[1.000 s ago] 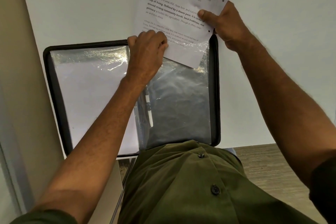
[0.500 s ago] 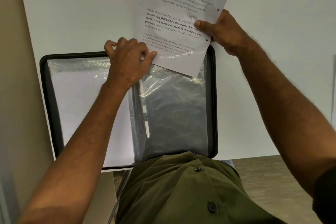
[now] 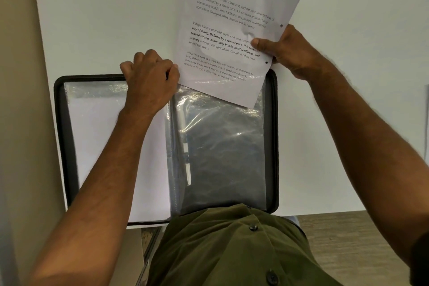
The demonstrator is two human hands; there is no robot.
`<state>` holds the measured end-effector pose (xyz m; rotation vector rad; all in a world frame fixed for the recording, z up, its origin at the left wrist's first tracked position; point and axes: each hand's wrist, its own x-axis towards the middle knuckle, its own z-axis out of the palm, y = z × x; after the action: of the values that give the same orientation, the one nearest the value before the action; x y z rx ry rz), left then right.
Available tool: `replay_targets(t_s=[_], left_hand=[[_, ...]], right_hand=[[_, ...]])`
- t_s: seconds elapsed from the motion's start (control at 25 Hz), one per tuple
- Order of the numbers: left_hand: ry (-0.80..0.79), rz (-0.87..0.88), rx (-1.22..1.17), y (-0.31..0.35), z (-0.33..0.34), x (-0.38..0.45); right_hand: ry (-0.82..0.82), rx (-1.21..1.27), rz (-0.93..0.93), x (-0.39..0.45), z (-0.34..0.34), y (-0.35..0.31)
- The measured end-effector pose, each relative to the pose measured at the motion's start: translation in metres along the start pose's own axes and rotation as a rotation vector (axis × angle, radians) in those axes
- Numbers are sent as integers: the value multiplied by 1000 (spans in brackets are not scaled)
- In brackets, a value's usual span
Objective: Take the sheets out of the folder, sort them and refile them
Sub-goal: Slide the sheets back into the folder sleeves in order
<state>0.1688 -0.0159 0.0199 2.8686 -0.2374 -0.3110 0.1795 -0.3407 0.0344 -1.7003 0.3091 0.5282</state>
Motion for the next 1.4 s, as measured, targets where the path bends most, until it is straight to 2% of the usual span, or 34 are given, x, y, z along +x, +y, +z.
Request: replay_targets(t_s=[0.12, 0.24, 0.32, 0.44, 0.68, 0.88, 1.04, 1.12, 1.28, 1.4], left_hand=[[10, -30, -44, 2, -2, 5], [-105, -176, -417, -4, -1, 16], [-169, -191, -577, -9, -2, 19], [-180, -181, -609, -10, -4, 23], [-285, -254, -846, -8, -7, 30], [-247, -304, -973, -6, -8, 32], [-200, -319, -989, -5, -7, 32], [-211, -316, -998, -8, -8, 31], [-316, -280, -961, -12, -10, 30], [-406, -261, -972, -12, -11, 34]], right_hand=[[-11, -17, 13, 2, 0, 0], [-18, -30, 21, 4, -2, -1], [-21, -48, 15, 5, -4, -3], [-42, -78, 22, 7, -8, -3], [-193, -114, 39, 14, -2, -2], [-330, -200, 74, 20, 9, -7], [-427, -311, 126, 22, 11, -10], [-395, -323, 138, 24, 9, -15], [-166, -222, 36, 30, 7, -26], [-163, -228, 29, 33, 5, -29]])
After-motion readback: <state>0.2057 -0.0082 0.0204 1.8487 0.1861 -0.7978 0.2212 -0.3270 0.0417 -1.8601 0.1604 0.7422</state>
